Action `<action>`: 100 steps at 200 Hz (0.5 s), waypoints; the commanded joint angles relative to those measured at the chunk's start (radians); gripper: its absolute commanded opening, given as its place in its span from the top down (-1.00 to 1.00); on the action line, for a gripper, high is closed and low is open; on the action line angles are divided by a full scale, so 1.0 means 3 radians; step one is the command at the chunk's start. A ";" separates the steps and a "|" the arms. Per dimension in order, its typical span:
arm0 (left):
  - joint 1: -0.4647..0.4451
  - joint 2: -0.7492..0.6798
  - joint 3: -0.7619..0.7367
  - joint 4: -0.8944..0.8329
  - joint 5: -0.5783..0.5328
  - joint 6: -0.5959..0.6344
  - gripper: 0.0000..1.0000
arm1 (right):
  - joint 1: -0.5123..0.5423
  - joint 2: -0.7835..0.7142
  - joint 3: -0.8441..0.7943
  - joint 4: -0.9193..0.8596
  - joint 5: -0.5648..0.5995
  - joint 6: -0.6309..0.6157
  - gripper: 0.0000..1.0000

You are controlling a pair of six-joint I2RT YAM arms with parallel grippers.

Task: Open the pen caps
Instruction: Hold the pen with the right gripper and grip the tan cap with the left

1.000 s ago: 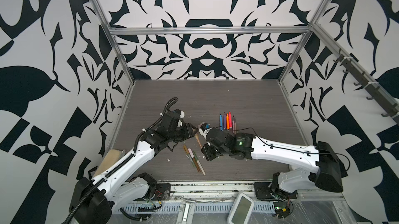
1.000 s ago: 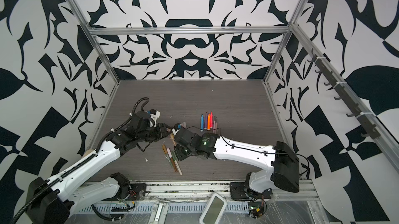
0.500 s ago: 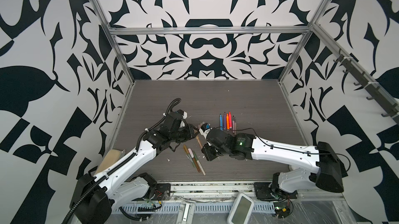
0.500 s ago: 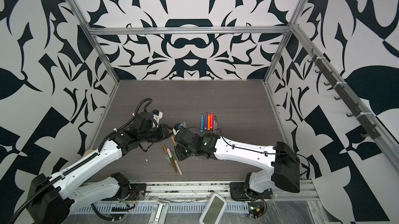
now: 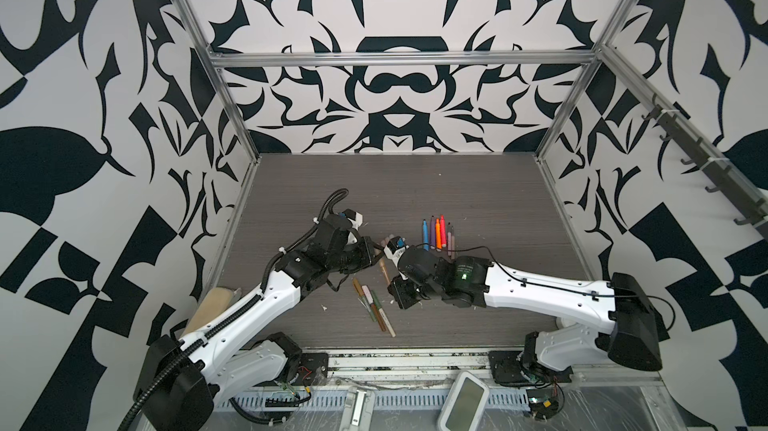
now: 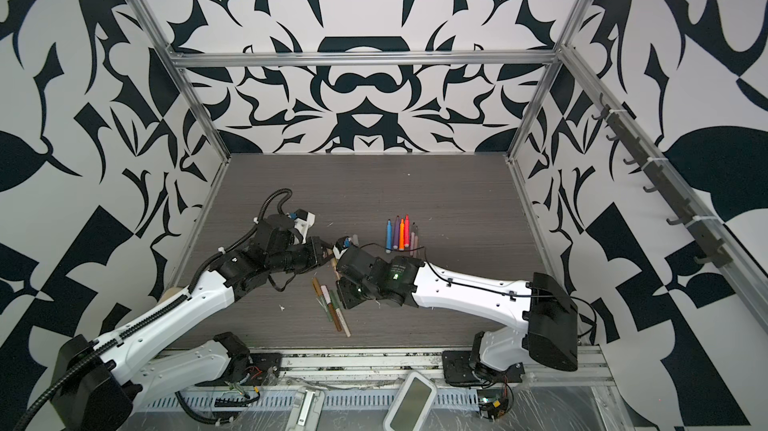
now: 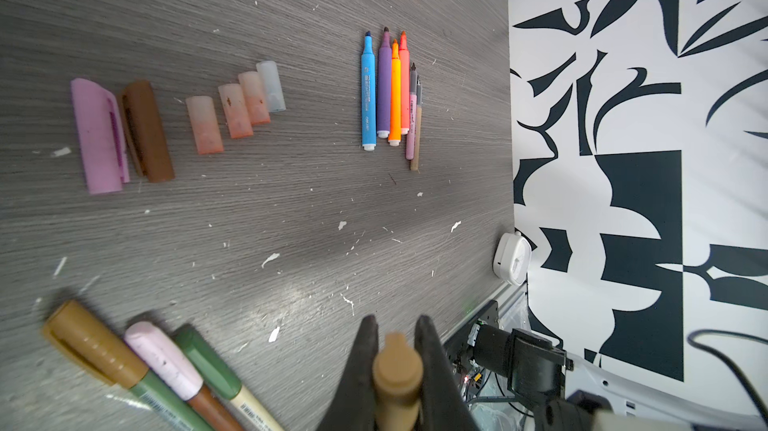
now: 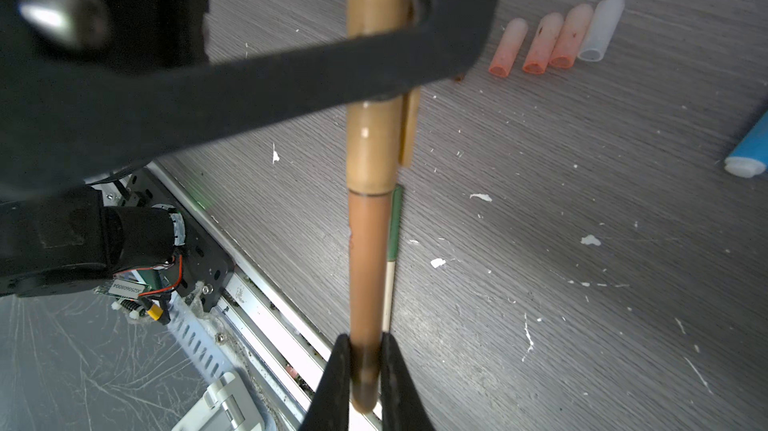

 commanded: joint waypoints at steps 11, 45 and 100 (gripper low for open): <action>-0.0012 -0.0051 -0.0052 0.0057 0.0097 -0.0009 1.00 | -0.0011 -0.0094 -0.0002 0.0057 0.0024 0.0003 0.66; -0.0015 -0.0019 -0.0093 0.0162 0.0181 -0.0048 1.00 | -0.0024 -0.0077 -0.0004 0.0068 0.0000 0.0012 0.54; -0.0015 -0.0030 -0.0132 0.0224 0.0189 -0.0077 1.00 | -0.0030 -0.0089 -0.0035 0.0083 0.0018 0.0032 0.61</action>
